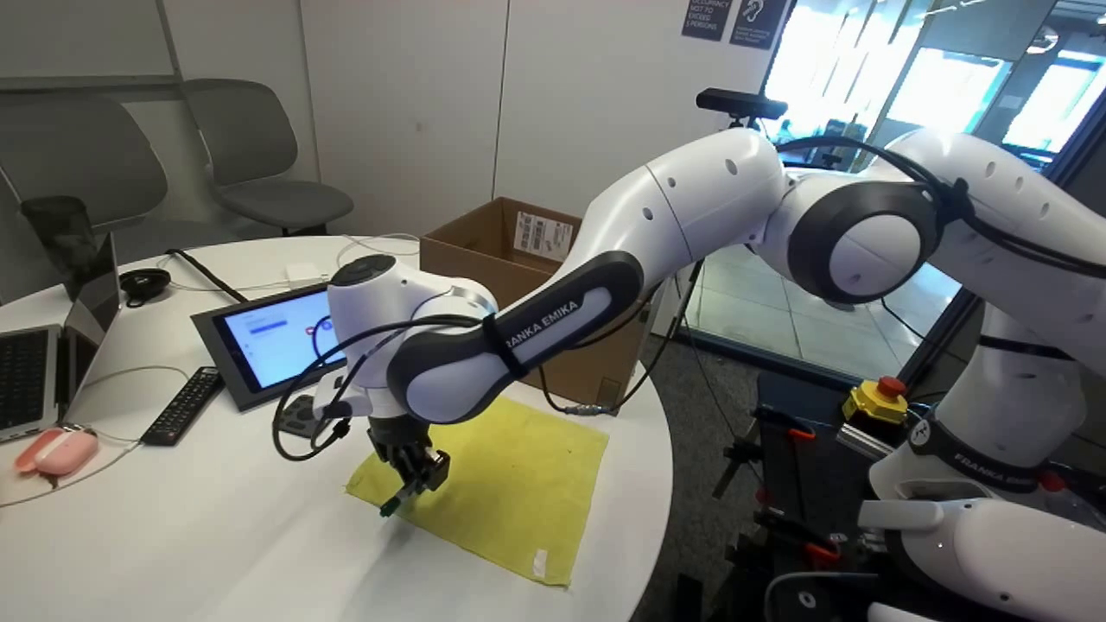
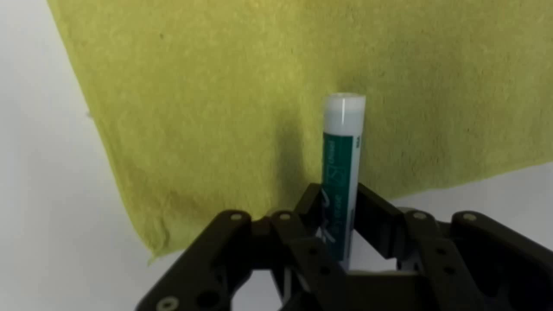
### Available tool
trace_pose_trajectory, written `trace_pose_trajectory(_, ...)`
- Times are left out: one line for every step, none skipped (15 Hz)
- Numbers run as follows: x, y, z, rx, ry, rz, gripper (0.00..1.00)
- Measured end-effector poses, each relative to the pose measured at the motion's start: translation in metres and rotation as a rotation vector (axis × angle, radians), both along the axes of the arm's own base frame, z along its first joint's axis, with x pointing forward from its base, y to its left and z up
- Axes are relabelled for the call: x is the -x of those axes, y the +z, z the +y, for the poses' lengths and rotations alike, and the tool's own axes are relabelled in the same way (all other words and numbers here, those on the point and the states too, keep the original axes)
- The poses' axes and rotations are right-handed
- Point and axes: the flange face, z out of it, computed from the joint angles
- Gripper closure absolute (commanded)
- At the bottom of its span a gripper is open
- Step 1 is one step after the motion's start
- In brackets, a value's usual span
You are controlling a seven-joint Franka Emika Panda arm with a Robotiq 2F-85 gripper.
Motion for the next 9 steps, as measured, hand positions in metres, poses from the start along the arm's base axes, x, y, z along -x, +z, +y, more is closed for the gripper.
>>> trace_pose_trajectory(0.001,-0.004,-0.016,0.0,-0.008,0.009,0.9)
trace_pose_trajectory(0.003,-0.009,-0.032,0.0,-0.013,0.017,0.9)
trace_pose_trajectory(0.005,-0.015,-0.049,-0.002,-0.014,0.027,0.9)
trace_pose_trajectory(0.009,-0.019,-0.065,-0.005,-0.013,0.034,0.9)
trace_pose_trajectory(0.012,-0.025,-0.082,-0.01,-0.009,0.039,0.9)
trace_pose_trajectory(0.016,-0.029,-0.098,-0.014,0.0,0.045,0.9)
trace_pose_trajectory(0.021,-0.033,-0.115,-0.02,0.007,0.049,0.9)
trace_pose_trajectory(0.027,-0.037,-0.131,-0.026,0.013,0.053,0.9)
trace_pose_trajectory(0.032,-0.04,-0.147,-0.033,0.015,0.051,0.89)
